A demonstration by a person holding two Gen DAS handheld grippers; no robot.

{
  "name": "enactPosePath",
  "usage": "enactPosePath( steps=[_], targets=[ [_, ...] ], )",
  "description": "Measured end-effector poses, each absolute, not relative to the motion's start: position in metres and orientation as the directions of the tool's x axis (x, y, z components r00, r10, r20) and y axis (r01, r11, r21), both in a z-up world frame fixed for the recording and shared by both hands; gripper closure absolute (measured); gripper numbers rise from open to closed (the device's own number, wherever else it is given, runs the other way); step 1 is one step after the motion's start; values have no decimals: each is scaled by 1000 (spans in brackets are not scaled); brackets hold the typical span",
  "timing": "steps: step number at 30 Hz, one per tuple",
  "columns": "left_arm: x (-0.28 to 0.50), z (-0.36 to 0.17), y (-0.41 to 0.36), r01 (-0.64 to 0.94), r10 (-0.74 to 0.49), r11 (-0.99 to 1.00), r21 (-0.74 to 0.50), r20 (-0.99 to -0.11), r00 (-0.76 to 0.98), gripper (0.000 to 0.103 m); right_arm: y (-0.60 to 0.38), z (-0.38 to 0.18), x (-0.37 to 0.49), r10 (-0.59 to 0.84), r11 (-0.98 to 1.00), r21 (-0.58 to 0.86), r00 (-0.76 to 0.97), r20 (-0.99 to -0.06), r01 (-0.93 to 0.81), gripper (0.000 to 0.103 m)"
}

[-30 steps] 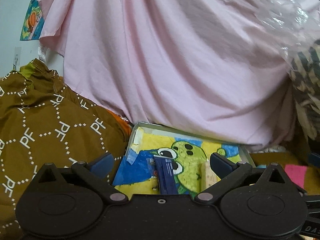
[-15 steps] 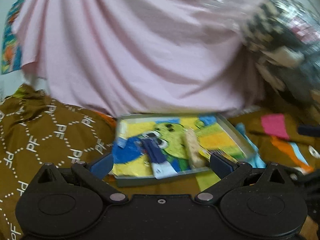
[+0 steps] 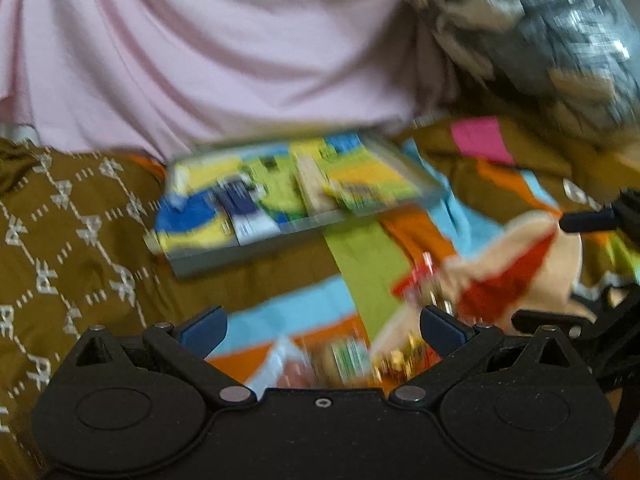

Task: Organize snacks
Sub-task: 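Move both tools back toward the red snack bags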

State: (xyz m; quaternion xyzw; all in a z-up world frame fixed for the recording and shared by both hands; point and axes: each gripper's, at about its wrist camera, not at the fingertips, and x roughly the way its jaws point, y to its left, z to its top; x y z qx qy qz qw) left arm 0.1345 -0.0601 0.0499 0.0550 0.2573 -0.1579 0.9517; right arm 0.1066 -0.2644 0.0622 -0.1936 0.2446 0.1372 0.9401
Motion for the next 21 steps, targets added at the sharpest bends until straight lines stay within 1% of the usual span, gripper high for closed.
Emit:
enactPosePath(
  steps=[3,7,12,21],
  targets=[
    [125,36,-62,376,-295,926,35,-553,779,1,-268,50,97,157,880,-292,811,-564,-373,0],
    [112,23,-66,444,-333,895,49,-590,736,1,-273,41,87,154,877,-282,783,-603,-389,0],
    [100,14,-74,532,-383,844,67,-619,685,1,-273,35,80,161,873,-270,762,-628,-407,0],
    [93,3,-86,606,-414,791,77,-662,625,1,-271,28,80,164,867,-245,714,-680,-433,0]
  ],
)
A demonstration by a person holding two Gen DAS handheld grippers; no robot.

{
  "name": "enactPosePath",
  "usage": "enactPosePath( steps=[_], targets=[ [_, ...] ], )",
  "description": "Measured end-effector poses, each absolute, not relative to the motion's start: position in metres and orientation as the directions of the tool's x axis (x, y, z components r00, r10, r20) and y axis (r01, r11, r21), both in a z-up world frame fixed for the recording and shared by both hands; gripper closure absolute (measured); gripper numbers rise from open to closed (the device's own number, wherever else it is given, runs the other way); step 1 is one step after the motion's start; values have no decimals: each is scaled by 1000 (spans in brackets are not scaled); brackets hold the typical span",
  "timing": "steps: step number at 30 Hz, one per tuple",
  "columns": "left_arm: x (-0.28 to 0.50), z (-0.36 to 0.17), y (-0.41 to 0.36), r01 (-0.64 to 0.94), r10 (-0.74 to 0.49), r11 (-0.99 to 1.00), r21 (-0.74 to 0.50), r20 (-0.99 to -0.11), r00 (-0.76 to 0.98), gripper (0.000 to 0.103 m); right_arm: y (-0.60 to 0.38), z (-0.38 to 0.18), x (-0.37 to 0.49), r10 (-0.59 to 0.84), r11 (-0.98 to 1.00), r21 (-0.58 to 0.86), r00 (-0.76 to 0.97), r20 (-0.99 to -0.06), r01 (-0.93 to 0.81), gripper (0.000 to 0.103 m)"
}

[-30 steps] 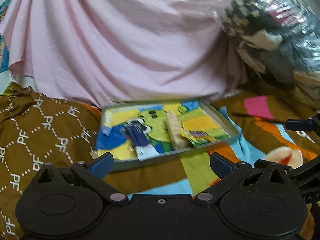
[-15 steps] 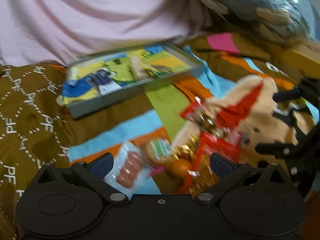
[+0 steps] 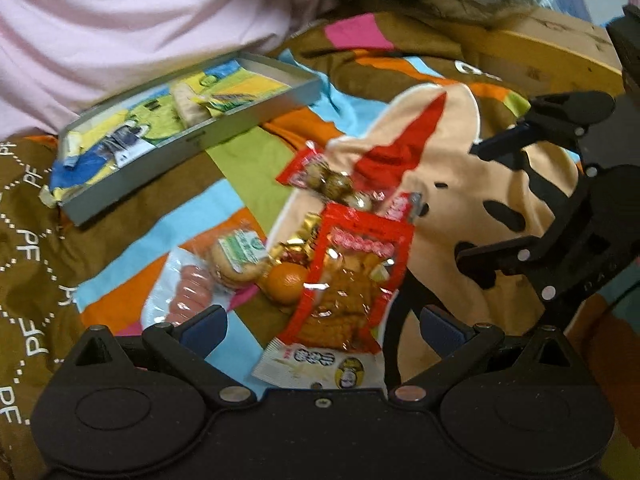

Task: Organize snacks
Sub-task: 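Move both tools back toward the red snack bags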

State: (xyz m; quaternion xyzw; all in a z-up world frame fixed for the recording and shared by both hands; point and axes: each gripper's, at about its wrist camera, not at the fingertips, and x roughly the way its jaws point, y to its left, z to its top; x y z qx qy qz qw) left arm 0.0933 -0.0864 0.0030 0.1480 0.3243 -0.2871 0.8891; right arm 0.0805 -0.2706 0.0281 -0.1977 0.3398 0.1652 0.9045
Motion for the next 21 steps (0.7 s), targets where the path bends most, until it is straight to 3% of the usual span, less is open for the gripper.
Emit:
enactPosePath(
  steps=[21],
  targets=[
    [122,-14,-101,596,-381,799,83,-697,607,1,-274,30,120,138,914,-198,729,-670,-355,0]
  ],
)
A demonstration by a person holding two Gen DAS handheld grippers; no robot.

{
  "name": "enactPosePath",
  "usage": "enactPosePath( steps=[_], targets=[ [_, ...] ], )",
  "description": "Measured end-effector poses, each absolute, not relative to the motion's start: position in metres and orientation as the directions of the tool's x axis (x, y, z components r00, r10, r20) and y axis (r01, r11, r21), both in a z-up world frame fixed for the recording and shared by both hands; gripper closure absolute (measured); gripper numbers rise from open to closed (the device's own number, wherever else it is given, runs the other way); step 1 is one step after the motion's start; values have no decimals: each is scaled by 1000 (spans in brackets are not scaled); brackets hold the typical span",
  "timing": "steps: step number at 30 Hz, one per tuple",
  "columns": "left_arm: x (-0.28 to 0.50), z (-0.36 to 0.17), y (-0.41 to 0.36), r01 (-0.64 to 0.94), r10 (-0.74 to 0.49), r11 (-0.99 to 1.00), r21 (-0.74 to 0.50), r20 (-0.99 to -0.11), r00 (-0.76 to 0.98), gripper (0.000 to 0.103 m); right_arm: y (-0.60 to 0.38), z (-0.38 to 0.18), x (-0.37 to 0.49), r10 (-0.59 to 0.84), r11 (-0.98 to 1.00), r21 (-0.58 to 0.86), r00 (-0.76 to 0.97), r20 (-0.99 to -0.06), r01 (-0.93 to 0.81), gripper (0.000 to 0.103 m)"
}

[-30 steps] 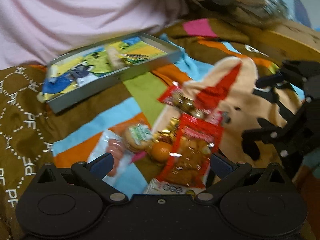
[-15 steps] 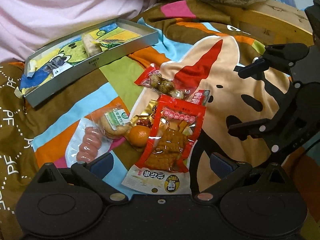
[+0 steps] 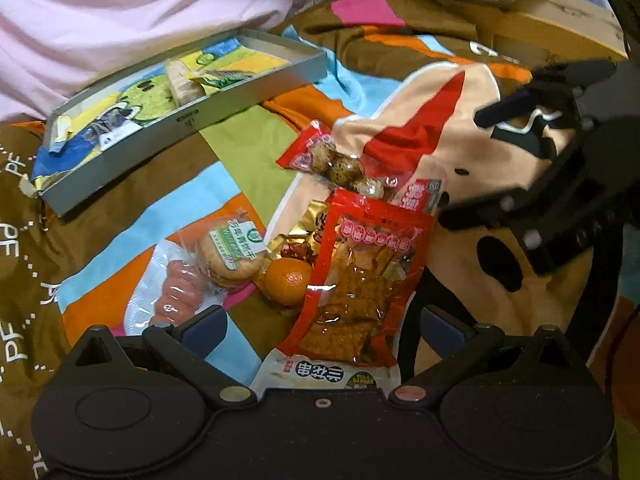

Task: Organize snacks
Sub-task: 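Move both tools back toward the red snack bags, then grasp the red spicy-strip bag with the left gripper while the right gripper grasps the quail-egg packet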

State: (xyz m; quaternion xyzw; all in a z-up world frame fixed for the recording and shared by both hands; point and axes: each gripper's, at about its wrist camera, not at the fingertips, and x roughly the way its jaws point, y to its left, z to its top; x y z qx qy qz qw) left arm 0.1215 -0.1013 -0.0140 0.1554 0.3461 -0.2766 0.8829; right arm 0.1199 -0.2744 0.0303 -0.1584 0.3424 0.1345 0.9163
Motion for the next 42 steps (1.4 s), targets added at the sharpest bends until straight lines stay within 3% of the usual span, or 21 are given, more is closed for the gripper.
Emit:
enactPosePath(
  steps=[14,18,21,25,32,37,42],
  targets=[
    [131,-35,-127,719,-388,679,145,-761,520,1,-289,20,150,104,936,-182,731,-674,-301,0],
    [138,-35,-123,716,-410,693,91,-767,494,17,-286,19,153,133,929,-171,725,-676,-329,0],
    [144,-35,-118,694,-420,720,30,-777,470,35,-282,17,157,158,922,-159,719,-677,-352,0],
    [140,-33,-116,696,-419,716,43,-772,479,42,-277,15,169,188,922,-123,704,-685,-366,0],
    [137,-28,-104,653,-388,757,33,-781,489,45,-274,11,194,211,937,-50,676,-706,-346,5],
    [133,-27,-86,610,-364,792,12,-793,488,44,-271,5,214,159,958,-45,658,-736,-282,16],
    [138,-25,-69,550,-356,834,-39,-800,482,44,-266,-7,230,104,970,-60,631,-769,-234,19]
  ],
)
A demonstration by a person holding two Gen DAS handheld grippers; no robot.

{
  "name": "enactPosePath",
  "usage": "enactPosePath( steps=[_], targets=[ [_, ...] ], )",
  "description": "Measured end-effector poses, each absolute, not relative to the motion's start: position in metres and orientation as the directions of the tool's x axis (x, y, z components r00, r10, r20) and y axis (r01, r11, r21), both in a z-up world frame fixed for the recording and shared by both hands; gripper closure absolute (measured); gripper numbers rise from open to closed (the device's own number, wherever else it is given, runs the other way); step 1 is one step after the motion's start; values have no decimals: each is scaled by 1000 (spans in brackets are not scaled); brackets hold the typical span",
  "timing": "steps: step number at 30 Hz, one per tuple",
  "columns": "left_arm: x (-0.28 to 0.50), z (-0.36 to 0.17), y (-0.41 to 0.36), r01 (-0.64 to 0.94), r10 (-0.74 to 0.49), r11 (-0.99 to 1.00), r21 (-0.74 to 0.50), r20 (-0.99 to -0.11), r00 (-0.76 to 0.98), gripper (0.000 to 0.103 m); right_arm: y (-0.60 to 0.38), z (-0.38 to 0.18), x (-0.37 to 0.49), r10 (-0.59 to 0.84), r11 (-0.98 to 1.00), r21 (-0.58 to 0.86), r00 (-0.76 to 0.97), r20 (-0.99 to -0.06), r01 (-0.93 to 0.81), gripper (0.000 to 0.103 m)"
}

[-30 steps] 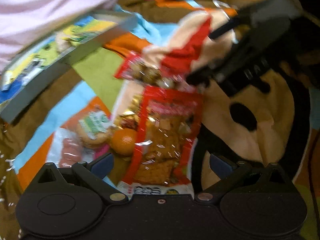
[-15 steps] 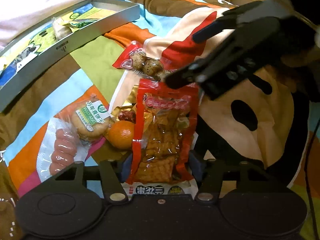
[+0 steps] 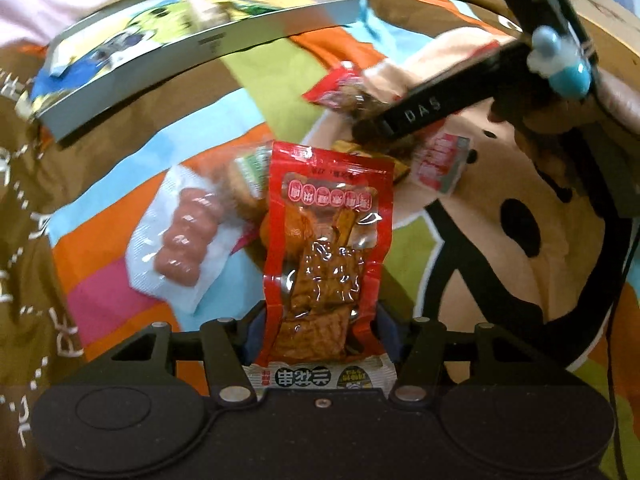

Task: Organize snacks
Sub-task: 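Grasp the red spicy-strip bag with the left gripper while the right gripper grasps the quail-egg packet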

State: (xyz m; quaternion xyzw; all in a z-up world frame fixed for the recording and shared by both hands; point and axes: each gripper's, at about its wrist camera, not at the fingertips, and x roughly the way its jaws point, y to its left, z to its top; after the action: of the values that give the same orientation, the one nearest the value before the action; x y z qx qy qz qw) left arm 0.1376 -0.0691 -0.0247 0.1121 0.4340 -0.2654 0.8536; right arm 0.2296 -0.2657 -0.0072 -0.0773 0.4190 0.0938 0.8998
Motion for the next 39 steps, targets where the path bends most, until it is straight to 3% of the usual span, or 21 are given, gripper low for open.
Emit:
enactPosePath(
  steps=[3,10,16,27,31,34,38,39],
  targets=[
    [143,-24,-63,501,-336,864,-56,-804,490,45,-260,-11,233,81,971,-82,631,-772,-225,22],
    [150,-20,-59,442,-317,893,-81,-811,492,48,-250,-10,221,86,956,-116,632,-770,-271,50],
    [147,-17,-60,436,-302,898,-62,-809,505,50,-256,-5,207,130,951,-73,605,-786,-299,56],
    [156,-21,-56,396,-299,913,-102,-827,476,46,-258,-7,181,142,932,-79,556,-819,-355,54],
    [167,-24,-58,375,-310,916,-144,-847,431,33,-258,-10,184,144,930,-74,543,-827,-359,51],
    [169,-26,-62,388,-307,911,-137,-854,420,29,-258,-11,183,144,926,-79,539,-830,-370,49],
    [167,-27,-65,411,-294,905,-108,-858,421,33,-260,-13,181,158,921,-66,522,-838,-385,47],
    [167,-27,-66,415,-289,904,-99,-858,425,38,-261,-13,180,164,918,-61,517,-840,-391,46]
  ],
)
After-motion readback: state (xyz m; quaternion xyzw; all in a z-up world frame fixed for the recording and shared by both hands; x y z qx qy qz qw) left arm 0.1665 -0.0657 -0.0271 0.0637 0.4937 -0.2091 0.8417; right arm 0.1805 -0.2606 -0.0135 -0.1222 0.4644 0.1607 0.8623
